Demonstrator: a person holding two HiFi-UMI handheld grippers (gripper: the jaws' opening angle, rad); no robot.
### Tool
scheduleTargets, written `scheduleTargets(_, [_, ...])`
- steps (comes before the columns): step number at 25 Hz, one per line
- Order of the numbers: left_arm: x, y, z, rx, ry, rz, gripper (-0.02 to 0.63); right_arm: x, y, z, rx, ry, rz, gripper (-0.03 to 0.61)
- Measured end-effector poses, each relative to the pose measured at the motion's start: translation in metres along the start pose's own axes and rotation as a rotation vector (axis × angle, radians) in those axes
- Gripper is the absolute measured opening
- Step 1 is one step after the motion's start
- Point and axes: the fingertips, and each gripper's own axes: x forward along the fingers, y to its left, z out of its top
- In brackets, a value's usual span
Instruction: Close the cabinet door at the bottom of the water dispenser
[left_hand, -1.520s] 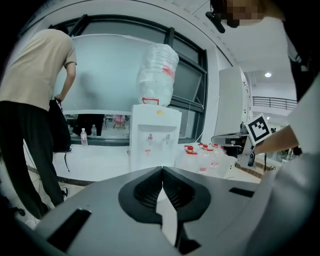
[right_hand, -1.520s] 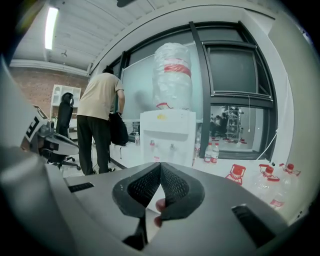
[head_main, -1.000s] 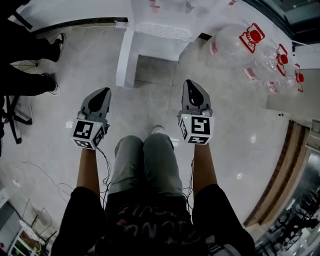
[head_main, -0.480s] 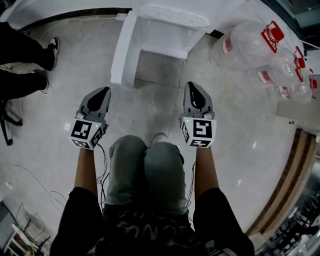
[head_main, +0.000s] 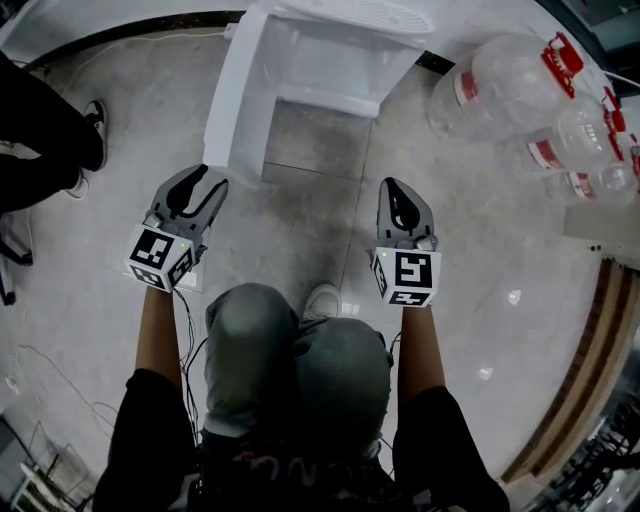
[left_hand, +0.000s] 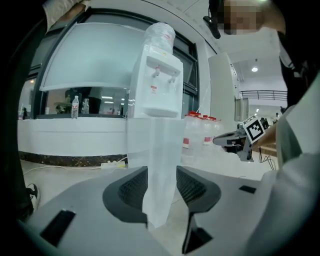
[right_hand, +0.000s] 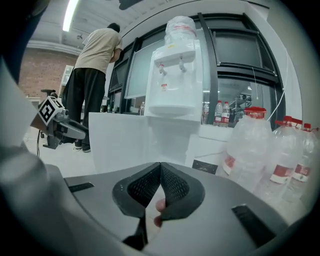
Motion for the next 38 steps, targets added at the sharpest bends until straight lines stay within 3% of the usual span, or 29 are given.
scheduleTargets(6, [0.023,-0.009,-0.003,0.067,-0.014,-0.063,0.158,-0.002,-0.003,-0.027,0.021,0.014,-0.025,0.012])
scheduleTargets(10, [0.034,-0.027,-0.002,0.070,-0.025,-0.091,0.155,-0.007,-0.013,-0.039,0.024,0.026,-0.032,0.012])
scheduleTargets(23, [0.131,-0.118,0.033,0.171,-0.064,-0.342,0.144,-0.024,-0.066,-0.079,0.099,0.070,-0.127,0.012])
scheduleTargets(27, [0.175,-0.139,0.046,0.237,-0.066,-0.405,0.152,-0.027,-0.084,-0.088,0.122,0.060,-0.155,0.012])
scheduleTargets(34, [0.249,-0.147,0.060,0.275,-0.079,-0.433,0.155,-0.033,-0.107,-0.112,0.134,0.089,-0.186,0.014])
scheduleTargets(38, [0.293,-0.137,0.067,0.272,-0.056,-0.399,0.164,-0.043,-0.120,-0.130,0.138,0.118,-0.210,0.012])
